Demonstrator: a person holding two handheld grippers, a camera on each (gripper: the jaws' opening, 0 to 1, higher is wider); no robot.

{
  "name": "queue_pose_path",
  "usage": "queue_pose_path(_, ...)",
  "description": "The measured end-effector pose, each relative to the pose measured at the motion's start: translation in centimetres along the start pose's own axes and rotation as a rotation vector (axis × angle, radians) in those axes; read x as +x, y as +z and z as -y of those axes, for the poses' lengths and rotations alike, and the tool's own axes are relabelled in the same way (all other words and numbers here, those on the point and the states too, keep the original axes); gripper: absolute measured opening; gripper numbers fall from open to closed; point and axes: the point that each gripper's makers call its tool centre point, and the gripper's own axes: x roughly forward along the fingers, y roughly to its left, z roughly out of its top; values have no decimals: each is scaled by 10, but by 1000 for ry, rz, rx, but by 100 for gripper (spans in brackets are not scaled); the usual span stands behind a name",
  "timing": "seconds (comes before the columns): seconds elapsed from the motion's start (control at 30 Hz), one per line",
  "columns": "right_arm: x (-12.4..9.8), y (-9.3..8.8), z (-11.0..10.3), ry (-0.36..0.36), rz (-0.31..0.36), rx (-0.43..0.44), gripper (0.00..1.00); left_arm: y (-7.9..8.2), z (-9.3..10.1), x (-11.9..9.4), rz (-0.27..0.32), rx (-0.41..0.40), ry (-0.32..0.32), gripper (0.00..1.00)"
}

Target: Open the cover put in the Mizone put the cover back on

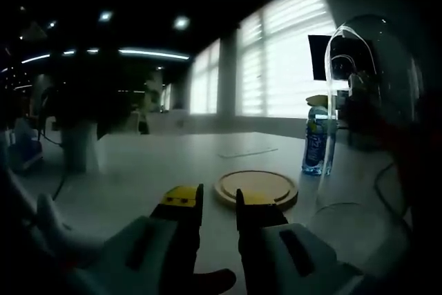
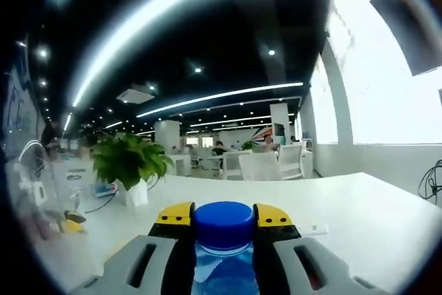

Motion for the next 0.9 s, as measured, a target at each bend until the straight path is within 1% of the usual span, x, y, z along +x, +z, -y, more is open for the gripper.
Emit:
queue_pose_path(0.23,6,-1,-12,25,-2,-1,26,0,0,0,1,-3,-1,16)
queue_pose_path(0.4,10,-1,-16,37,-5,1,26,3,4,0,14,-8,-20,16)
queue_pose_path(0.53,14,-1,-21,56,-3,3,26,9,11,-1,43,-22,-64,16)
queue_pose_path(0.57,15,-1,-23,60,-4,3,26,10,13,-1,43,-27,-82,16)
queue_pose_path(0.6,16,-1,-24,63,-6,1,26,11,12,0,45,-28,-86,16)
queue_pose_path(0.67,17,-2,-27,73,-10,0,26,13,13,1,40,-17,-96,16)
queue_pose_path(0.73,18,-2,-29,82,-12,0,26,13,13,3,21,20,-116,16)
queue_pose_path(0.9,19,-2,-30,88,-16,-3,26,23,13,6,22,39,-176,16)
